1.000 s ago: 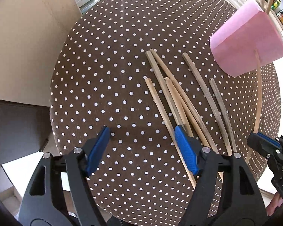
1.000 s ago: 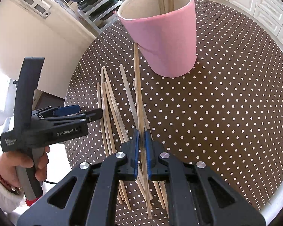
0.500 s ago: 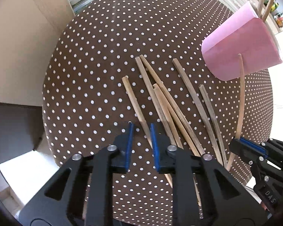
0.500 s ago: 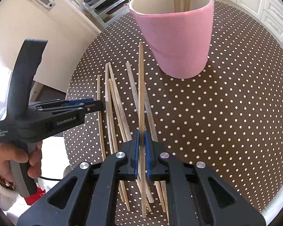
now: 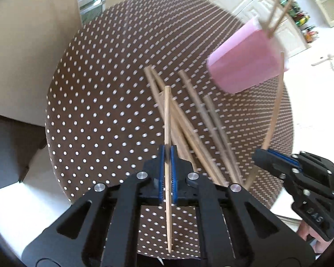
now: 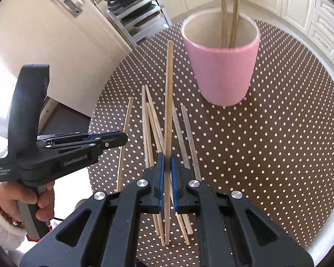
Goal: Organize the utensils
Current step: 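Raise the right gripper's stick over the pink cup while the left gripper brings its stick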
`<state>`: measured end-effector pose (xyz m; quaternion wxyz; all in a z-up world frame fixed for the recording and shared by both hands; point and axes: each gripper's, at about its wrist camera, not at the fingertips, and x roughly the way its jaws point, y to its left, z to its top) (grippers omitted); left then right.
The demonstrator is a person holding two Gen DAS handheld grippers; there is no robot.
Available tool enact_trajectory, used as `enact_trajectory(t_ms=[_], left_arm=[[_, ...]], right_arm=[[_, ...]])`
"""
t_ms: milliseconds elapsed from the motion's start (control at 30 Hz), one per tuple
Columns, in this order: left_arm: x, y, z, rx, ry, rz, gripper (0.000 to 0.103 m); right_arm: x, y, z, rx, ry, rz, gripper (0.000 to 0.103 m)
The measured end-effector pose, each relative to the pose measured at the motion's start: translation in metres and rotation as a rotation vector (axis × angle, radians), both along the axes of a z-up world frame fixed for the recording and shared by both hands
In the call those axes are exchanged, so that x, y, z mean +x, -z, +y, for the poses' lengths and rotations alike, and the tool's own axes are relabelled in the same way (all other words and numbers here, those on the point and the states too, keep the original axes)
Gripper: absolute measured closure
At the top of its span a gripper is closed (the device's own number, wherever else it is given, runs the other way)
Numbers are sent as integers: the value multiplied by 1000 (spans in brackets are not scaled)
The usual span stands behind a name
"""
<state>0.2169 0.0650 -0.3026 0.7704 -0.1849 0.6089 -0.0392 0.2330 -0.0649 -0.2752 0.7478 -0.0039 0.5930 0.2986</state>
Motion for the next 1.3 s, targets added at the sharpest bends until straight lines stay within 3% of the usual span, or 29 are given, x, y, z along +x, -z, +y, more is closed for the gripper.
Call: enact_trajectory(t_ms=[300, 833, 1300], left_arm=[[-19, -70, 0, -22, 98, -174, 98], [-47, -164, -21, -54, 236, -416, 98], [-17, -229, -27, -43, 265, -591, 98]], right_arm=[[-6, -48, -6, 39, 54, -112, 98], [-12, -118, -9, 50, 129, -297, 98], [19, -175, -28, 34, 186, -472, 98]])
